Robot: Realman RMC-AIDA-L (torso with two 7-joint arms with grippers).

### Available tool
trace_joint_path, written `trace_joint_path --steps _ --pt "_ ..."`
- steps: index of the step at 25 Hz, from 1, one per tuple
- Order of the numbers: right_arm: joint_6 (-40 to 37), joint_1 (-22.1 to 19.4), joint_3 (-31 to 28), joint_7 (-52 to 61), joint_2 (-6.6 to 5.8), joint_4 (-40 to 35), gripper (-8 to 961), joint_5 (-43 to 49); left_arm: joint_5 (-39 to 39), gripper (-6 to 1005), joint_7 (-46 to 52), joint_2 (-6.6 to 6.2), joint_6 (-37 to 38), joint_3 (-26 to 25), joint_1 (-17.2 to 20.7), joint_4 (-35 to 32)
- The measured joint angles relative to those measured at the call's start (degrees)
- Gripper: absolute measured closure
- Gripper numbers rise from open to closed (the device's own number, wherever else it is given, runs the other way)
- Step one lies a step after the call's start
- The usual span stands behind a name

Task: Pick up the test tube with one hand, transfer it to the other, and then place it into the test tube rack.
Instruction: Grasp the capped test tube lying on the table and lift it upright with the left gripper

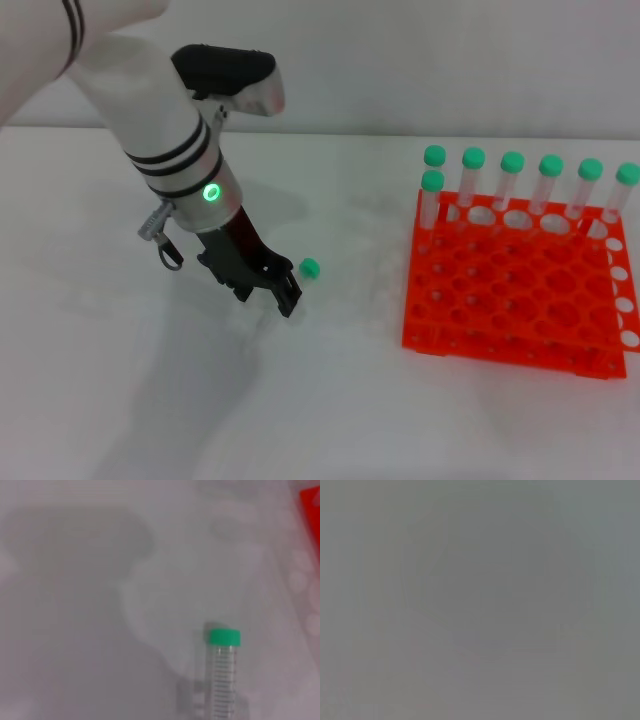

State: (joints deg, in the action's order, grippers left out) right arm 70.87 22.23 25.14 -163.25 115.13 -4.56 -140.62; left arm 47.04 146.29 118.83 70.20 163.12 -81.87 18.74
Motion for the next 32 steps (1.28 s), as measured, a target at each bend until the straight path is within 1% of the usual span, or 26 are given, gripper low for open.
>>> trace_joint_path --steps 21,26,32 --pt "-0.08 -0.17 0.00 0.04 -0.23 0.08 80 0.00 7.14 438 0.36 0.18 -5.28 -0.08 -0.35 -6.86" --pt "-0.08 -0.17 0.00 0.04 -0.30 0.00 80 0.00 7.61 639 0.40 0.18 -6.18 -0.08 -0.47 -7.30" --pt "0.01 -0.17 0.00 0.04 -0.35 -0.01 80 0.00 7.64 670 0.54 0.17 -6.49 -0.08 -0.07 -8.23"
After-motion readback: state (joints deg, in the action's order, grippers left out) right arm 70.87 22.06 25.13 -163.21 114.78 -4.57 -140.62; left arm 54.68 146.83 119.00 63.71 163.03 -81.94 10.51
